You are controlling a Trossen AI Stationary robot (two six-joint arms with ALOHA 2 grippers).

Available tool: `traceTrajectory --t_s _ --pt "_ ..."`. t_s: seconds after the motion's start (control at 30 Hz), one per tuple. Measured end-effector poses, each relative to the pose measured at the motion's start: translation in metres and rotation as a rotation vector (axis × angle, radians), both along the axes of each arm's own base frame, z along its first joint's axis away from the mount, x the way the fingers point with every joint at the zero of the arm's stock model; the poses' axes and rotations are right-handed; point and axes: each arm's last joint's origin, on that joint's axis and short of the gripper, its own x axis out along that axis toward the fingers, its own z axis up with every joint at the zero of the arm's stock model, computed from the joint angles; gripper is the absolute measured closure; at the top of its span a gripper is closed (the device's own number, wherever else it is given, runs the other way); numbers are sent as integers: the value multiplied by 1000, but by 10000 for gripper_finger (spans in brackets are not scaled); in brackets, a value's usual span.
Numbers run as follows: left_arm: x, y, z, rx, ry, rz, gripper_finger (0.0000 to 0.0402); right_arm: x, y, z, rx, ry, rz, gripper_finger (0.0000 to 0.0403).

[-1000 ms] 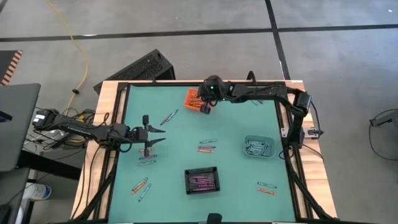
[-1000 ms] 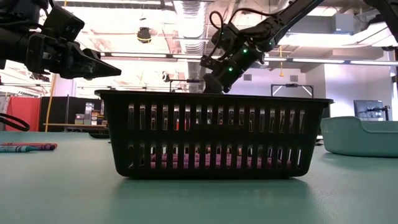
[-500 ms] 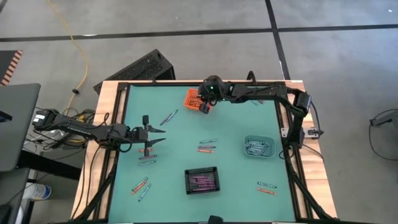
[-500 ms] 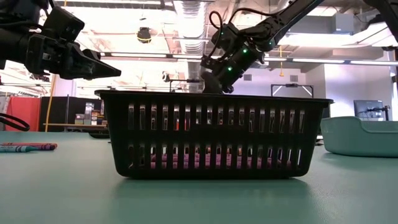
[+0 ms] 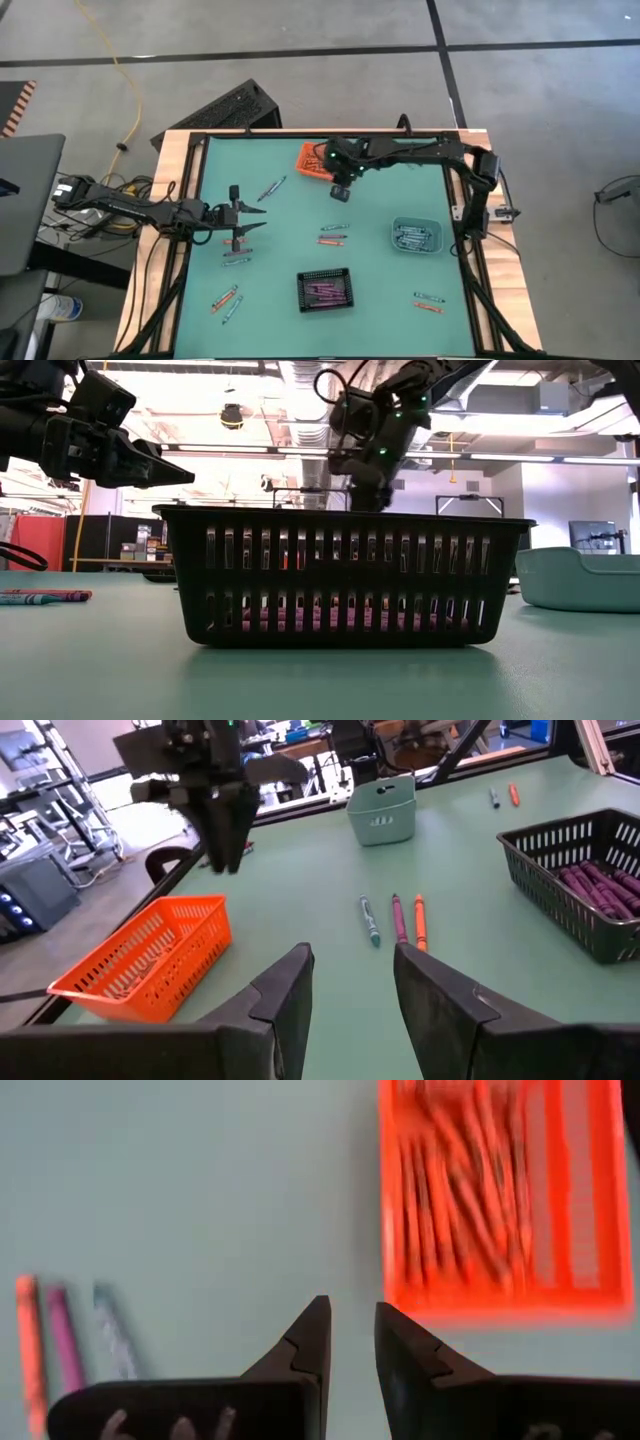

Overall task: Sort crayons
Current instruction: Put the purple crayon into the black bin

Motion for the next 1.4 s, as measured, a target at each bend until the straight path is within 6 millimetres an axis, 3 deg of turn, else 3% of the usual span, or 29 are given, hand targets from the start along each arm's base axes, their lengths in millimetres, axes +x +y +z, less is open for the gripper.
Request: traceTrajectory --t_s 0.1,0.3,0.4,0.5,0.87,1.4 --pt "0 0 0 -23 -3 2 269 -30 -17 2 33 49 -96 327" --pt "0 0 -3 -43 29 3 269 -113 -58 -1 7 -10 -400 327" --pt "0 0 -4 -41 37 5 269 -147 -77 -15 33 8 -572 327" --pt "0 0 -3 -42 22 6 269 -168 -90 -30 69 85 -644 327" --pt "0 0 -2 -37 12 6 269 -188 -111 -66 123 277 -653 327" --pt "0 0 -2 -18 16 5 269 -200 -124 -73 82 327 -649 327"
